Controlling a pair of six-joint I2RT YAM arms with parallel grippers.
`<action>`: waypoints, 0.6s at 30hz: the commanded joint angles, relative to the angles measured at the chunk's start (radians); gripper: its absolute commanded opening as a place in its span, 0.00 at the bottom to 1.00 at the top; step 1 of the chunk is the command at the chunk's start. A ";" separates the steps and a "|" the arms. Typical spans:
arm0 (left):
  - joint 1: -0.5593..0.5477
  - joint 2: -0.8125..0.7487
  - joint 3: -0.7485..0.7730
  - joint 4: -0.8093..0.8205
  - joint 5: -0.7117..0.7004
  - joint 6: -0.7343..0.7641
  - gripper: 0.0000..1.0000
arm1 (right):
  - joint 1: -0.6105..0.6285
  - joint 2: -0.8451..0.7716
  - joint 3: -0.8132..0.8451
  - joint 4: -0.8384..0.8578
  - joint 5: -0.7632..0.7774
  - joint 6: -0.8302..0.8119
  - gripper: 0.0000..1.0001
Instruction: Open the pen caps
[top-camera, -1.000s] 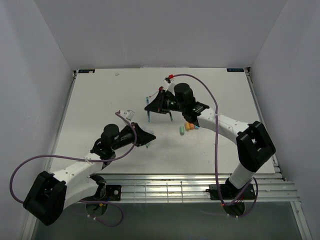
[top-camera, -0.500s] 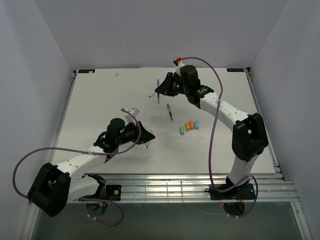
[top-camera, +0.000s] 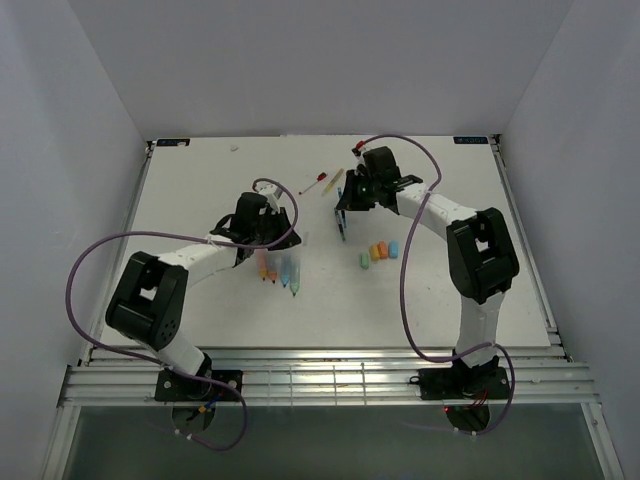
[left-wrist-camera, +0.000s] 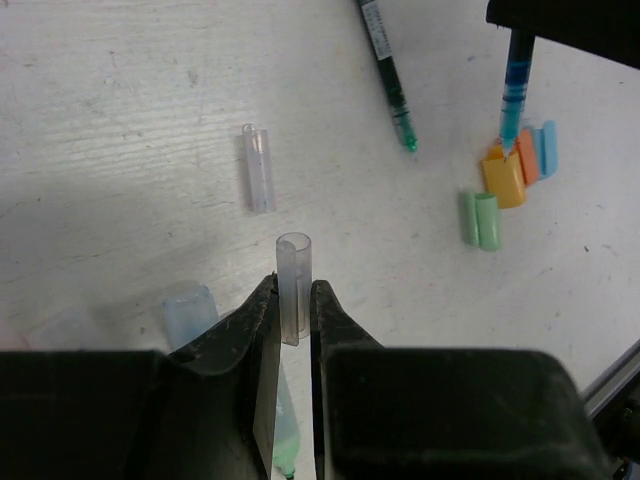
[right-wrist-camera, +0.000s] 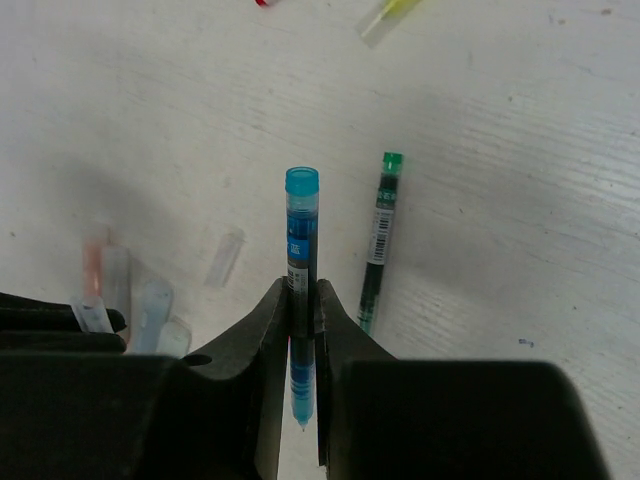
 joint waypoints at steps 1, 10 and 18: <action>0.018 0.041 0.037 -0.028 -0.001 0.029 0.00 | -0.001 0.042 0.029 -0.036 0.024 -0.052 0.08; 0.025 0.185 0.043 0.108 0.071 -0.020 0.00 | -0.003 0.123 0.032 -0.043 0.042 -0.035 0.08; 0.027 0.236 0.083 0.105 0.071 -0.014 0.01 | -0.015 0.120 0.006 -0.038 0.059 -0.052 0.08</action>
